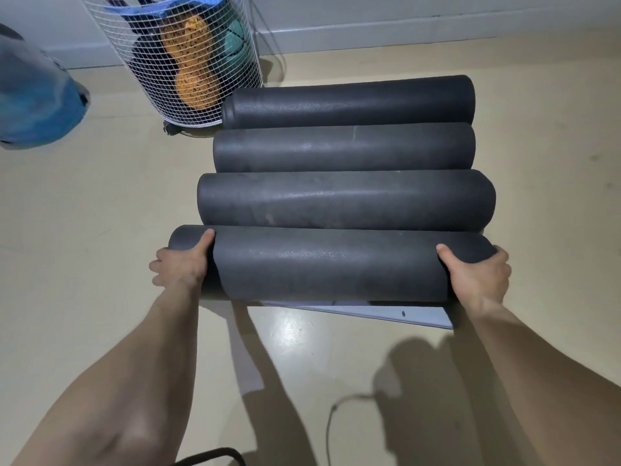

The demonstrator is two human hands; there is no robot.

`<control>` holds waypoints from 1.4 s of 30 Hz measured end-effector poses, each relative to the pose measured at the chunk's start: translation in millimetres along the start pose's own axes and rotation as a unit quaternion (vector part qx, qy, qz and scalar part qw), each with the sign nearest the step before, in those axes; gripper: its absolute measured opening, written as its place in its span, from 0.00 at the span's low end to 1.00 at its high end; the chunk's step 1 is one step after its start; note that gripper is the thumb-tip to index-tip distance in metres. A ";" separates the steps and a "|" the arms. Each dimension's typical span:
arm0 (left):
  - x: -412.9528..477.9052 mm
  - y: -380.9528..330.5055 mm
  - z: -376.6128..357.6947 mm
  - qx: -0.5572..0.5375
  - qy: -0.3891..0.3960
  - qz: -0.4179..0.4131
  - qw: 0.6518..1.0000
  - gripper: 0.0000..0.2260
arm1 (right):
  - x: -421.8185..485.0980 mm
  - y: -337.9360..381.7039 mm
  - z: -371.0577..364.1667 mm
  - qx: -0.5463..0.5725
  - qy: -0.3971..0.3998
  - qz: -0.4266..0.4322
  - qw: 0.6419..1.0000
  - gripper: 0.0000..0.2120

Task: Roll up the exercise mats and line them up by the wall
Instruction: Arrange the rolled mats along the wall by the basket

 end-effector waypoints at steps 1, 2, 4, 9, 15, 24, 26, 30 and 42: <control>0.6 -2.6 2.4 -0.006 -0.019 -0.025 0.999 0.47 | -2.8 -2.6 -1.2 0.003 -0.009 -0.003 1.000 0.51; 0.7 -4.1 3.9 -0.020 -0.035 -0.048 0.998 0.46 | -5.8 -6.3 -2.0 0.005 -0.014 -0.007 1.000 0.51; 1.5 -2.2 2.0 -0.039 -0.045 -0.076 0.995 0.45 | -12.8 -13.0 -1.3 -0.003 -0.016 -0.009 1.000 0.51; -5.7 11.2 -14.1 -0.063 -0.022 -0.063 0.996 0.49 | -25.5 3.3 -1.5 -0.105 0.012 -0.003 0.994 0.50; -75.6 29.7 -53.9 -0.254 0.073 0.200 0.944 0.54 | -55.3 69.7 -42.9 -0.402 0.167 0.400 0.806 0.33; -173.8 39.9 -140.1 -0.306 0.222 0.112 0.919 0.54 | -75.5 82.1 -120.2 -0.533 0.337 0.395 0.668 0.68; -178.5 39.7 -141.5 -0.299 0.197 0.130 0.925 0.48 | -72.6 86.0 -123.8 -0.531 0.343 0.397 0.665 0.66; -166.7 56.3 -126.9 -0.320 0.184 0.191 0.909 0.56 | -83.6 79.7 -121.3 -0.515 0.388 0.350 0.679 0.63; -183.2 142.0 -61.7 -0.278 0.270 0.112 0.915 0.39 | -196.1 -15.3 -129.5 -0.302 0.540 0.138 0.774 0.71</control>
Point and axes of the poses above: each hand's wrist, its own x-axis towards the middle knuckle, its own z-axis out of the back of the hand, y = z × x, the point moved 6 cm from there along x, towards the middle knuckle, and after that the axes turned 10 degrees about x, right-handed, at the moved point
